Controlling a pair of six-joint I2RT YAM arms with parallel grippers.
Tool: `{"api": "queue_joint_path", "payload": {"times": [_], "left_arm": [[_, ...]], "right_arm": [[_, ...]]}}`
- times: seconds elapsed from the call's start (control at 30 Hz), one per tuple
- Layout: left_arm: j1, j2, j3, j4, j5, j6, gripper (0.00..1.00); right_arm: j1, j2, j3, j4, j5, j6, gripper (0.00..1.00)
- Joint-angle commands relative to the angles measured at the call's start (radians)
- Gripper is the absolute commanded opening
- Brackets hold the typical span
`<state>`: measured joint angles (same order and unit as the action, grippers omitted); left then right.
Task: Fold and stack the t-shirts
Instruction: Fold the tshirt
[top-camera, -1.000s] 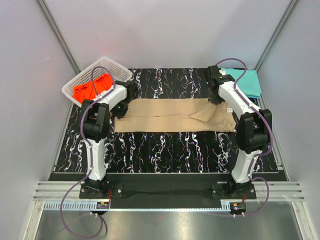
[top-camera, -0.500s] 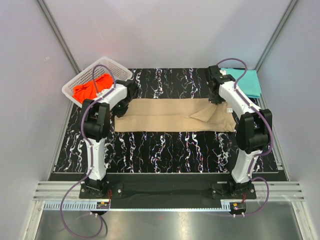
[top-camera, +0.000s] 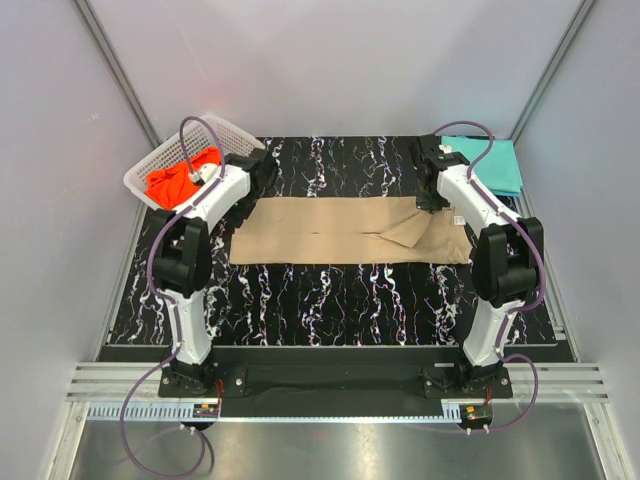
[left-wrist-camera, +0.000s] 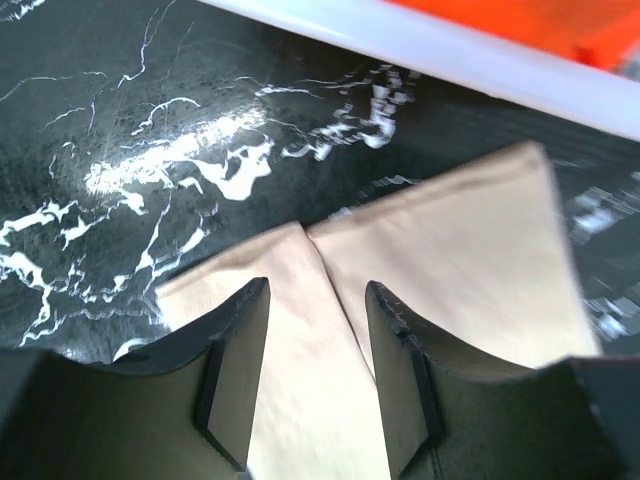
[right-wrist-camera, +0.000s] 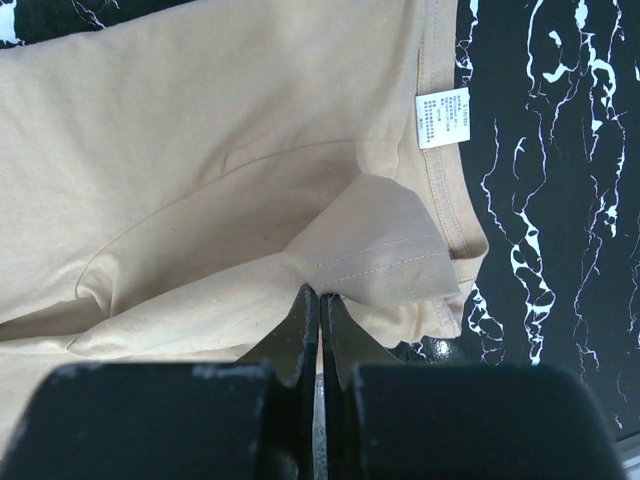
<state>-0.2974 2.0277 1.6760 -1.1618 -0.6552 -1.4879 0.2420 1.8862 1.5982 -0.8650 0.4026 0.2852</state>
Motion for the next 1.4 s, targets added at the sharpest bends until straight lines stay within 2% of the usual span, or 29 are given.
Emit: {"api": "queue_joint_path", "payload": {"times": [0.0, 0.17, 0.37, 0.53, 0.97, 1.17, 1.23, 1.27, 1.37], "left_arm": [[-0.052, -0.124, -0.022, 0.002, -0.087, 0.015, 0.49], [-0.085, -0.161, -0.125, 0.145, -0.017, 0.090, 0.50], [-0.098, -0.097, -0.151, 0.113, -0.020, 0.055, 0.50], [-0.101, -0.073, -0.151, 0.105, -0.023, 0.048, 0.50], [-0.109, 0.032, -0.147, 0.054, -0.021, -0.006, 0.50], [-0.111, 0.025, -0.154, 0.045, -0.027, -0.011, 0.50], [-0.112, 0.017, -0.154, 0.039, -0.029, -0.008, 0.50], [-0.114, 0.008, -0.151, 0.039, -0.029, -0.005, 0.50], [-0.115, -0.021, -0.139, 0.028, -0.027, 0.023, 0.50]], "right_arm": [[-0.006, -0.009, 0.009, 0.015, 0.019, 0.015, 0.00], [-0.010, 0.013, 0.043, 0.015, 0.031, 0.012, 0.00], [-0.010, 0.033, 0.048, 0.096, -0.028, -0.046, 0.07], [-0.010, 0.071, 0.062, 0.158, -0.057, -0.106, 0.02], [-0.009, 0.021, -0.059, 0.354, -0.159, -0.239, 0.02], [-0.010, 0.083, -0.017, 0.322, -0.142, -0.233, 0.05], [-0.010, 0.096, -0.003, 0.322, -0.140, -0.231, 0.12], [-0.010, 0.105, 0.028, 0.311, -0.145, -0.222, 0.24], [-0.009, 0.102, 0.104, 0.264, -0.168, -0.198, 0.36]]}}
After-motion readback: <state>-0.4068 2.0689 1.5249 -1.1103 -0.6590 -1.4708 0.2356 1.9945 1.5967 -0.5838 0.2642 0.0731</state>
